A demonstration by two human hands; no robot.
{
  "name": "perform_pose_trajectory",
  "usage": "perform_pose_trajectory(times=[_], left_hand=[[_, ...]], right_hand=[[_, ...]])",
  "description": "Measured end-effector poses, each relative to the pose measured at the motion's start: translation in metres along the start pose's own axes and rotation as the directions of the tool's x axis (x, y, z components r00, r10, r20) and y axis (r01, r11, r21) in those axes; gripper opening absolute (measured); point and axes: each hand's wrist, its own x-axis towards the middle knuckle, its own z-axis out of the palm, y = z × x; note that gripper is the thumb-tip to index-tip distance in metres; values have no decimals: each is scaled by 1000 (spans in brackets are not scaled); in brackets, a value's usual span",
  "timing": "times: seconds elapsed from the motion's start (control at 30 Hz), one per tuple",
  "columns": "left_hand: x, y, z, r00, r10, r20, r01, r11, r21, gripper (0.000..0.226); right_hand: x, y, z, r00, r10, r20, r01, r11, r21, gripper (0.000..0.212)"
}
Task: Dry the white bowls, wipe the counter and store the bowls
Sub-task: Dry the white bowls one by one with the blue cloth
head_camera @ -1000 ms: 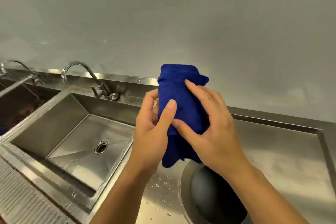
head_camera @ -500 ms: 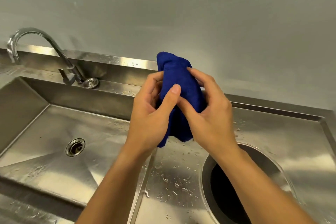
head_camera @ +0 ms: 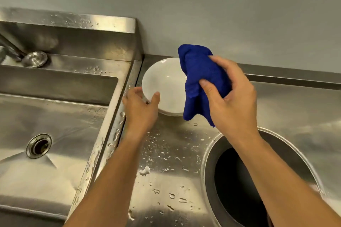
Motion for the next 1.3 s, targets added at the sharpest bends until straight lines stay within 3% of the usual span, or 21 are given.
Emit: perform_pose_trajectory(times=[0.13,0.33,0.5,0.63,0.83,0.97,1.17,1.3], left_hand=[[21,-17,17,995,-102,4,102,990,-98,49],[30,-19,12,999,49,-19,-46,993,106,39],[27,-4,4,990,132,-48,-124,982,145,45],[30,6,-6,998,66,-18,-63,991,114,51],[13,21,-27,997,29,77,-20,992,-126,54],[-15,36,-46,988,-21,151,77,923,-376,54],[-72,69,-62,933,-44,358,273,736,-620,73],[-102,84,-68,916,-70,396,331,691,-643,65]], right_hand=[[-5,25,12,999,38,37,-37,999,-34,47],[-6,38,24,998,66,25,-64,996,-67,47],[-7,32,27,997,76,27,-73,993,-87,48],[-7,24,25,996,80,32,-77,993,-89,48],[-5,-3,12,997,75,-14,-75,997,-25,44],[-2,-33,-7,997,38,-62,-39,999,-25,42],[-2,-86,-42,994,-21,-106,5,989,-150,36],[-8,-102,-60,996,-29,-79,3,949,-315,36]])
